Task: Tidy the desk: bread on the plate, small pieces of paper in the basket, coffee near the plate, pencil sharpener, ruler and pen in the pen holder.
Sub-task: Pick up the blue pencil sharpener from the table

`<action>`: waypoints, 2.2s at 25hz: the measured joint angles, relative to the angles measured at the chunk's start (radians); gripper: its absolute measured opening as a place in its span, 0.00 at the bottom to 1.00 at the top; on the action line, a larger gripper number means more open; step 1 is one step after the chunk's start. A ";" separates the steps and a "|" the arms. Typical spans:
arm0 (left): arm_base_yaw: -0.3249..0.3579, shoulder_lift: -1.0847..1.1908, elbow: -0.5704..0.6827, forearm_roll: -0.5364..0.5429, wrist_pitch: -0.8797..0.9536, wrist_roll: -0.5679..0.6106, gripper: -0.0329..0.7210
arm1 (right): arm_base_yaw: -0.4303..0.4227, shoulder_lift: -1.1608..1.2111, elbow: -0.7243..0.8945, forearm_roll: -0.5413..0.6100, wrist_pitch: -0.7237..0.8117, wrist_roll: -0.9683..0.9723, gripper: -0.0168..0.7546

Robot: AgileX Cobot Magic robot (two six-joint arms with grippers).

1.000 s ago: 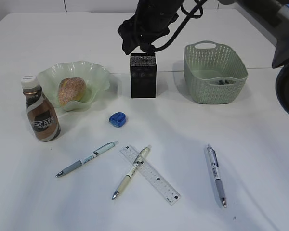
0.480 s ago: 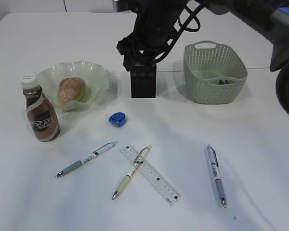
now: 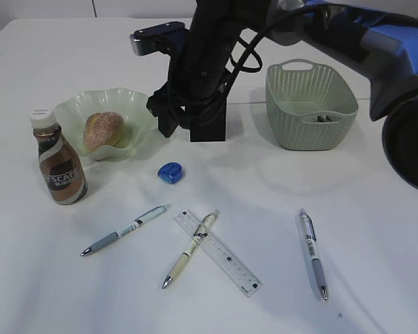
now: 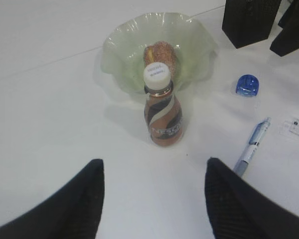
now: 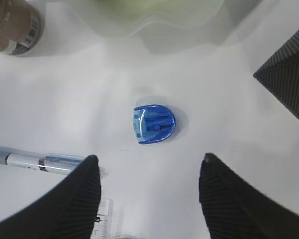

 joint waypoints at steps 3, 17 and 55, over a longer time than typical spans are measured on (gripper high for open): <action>0.000 0.000 0.000 -0.003 0.015 0.000 0.64 | 0.002 0.000 0.000 0.000 -0.002 -0.021 0.66; 0.000 0.000 0.000 -0.009 0.032 0.000 0.64 | 0.018 0.069 0.003 0.000 -0.005 -0.127 0.66; 0.000 0.000 0.000 -0.010 0.032 0.000 0.64 | 0.018 0.141 0.003 0.029 -0.142 -0.159 0.74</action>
